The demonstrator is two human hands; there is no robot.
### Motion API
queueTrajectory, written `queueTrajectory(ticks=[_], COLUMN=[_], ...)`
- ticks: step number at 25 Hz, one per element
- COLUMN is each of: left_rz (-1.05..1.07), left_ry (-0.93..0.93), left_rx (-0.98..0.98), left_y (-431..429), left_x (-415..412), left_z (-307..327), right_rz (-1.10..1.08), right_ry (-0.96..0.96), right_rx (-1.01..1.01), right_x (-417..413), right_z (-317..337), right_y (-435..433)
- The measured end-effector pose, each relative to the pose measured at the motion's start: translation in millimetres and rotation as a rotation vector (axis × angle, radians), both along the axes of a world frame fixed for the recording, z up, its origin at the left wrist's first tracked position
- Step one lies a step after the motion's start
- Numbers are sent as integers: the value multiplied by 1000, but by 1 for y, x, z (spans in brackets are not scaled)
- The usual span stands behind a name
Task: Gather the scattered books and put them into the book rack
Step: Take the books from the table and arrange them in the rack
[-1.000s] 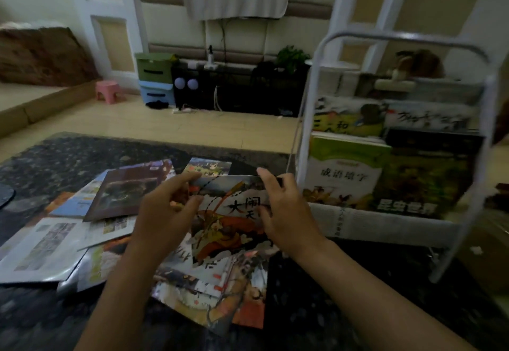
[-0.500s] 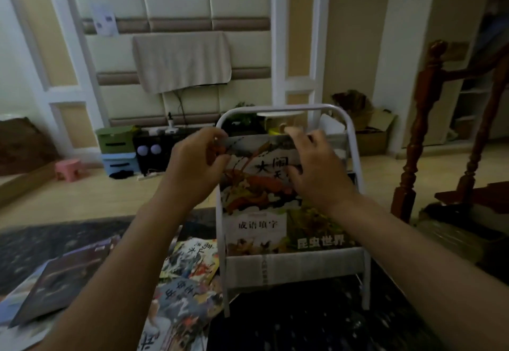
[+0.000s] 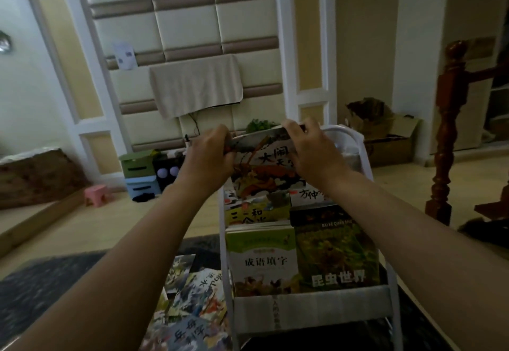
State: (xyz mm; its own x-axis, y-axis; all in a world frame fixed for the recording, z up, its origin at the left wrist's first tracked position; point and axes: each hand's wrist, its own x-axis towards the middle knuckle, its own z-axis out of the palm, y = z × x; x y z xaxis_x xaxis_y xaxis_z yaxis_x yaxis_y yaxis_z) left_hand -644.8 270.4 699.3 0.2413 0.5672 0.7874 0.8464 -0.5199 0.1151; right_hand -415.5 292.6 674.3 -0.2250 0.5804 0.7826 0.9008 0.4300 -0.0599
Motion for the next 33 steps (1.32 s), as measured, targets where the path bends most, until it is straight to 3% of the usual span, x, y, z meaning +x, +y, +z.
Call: queueTrajectory(ticks=[8,13,17,20,33], left_rz=[-124,-116,-114,-79,20], left_ry=[30,256,392,462,461], left_rx=[-200,-277,-181,-103,-115], left_y=[40,54,60,67,65], left_x=[78,104,98,97,86], left_z=[-30,-63,-87,-91,-95], right_rz=[-193,-353,-339,-321,-426], right_ry=[-50,-323,-449,-488,-492], right_rx=[-119,-95,-21,-75,-154], right_x=[78,101,100,102,94], right_z=[-17,-47,-60,-66,-58], right_y=[1,2,-1,1,-1])
